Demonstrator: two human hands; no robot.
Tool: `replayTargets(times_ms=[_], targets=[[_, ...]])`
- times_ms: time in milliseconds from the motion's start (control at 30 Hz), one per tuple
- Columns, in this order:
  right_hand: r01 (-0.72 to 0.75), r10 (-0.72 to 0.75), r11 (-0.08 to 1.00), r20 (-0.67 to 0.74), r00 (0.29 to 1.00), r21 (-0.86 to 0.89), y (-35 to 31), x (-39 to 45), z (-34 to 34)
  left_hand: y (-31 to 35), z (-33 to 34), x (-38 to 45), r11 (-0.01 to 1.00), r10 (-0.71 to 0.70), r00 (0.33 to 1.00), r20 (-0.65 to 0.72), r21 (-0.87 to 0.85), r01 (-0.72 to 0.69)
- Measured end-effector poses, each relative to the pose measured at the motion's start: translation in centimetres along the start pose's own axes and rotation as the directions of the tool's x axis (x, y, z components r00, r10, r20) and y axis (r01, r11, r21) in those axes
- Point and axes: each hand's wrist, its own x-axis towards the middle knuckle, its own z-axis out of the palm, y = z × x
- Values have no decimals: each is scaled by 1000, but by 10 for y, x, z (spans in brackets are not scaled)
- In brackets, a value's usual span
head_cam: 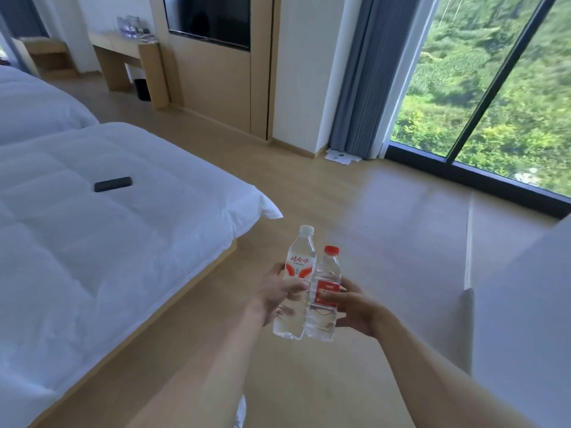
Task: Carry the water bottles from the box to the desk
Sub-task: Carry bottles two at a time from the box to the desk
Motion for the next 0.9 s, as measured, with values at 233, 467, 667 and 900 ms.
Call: replayTargets(times_ms=[233, 467, 667, 900], targets=[[-16, 18, 1000, -107, 994, 17, -62, 72, 19, 54, -54, 78, 999, 2, 996, 88, 34, -5], [-9, 11, 1000, -132, 991, 12, -112, 134, 43, 101, -107, 139, 1000, 8, 993, 121, 20, -10], [-10, 14, 1000, -201, 979, 22, -133, 172, 34, 118, -118, 188, 1000, 14, 991, 131, 5, -14], [-12, 16, 1000, -218, 976, 21, -152, 220, -6, 134, -107, 254, 999, 10, 983, 183, 30, -16]])
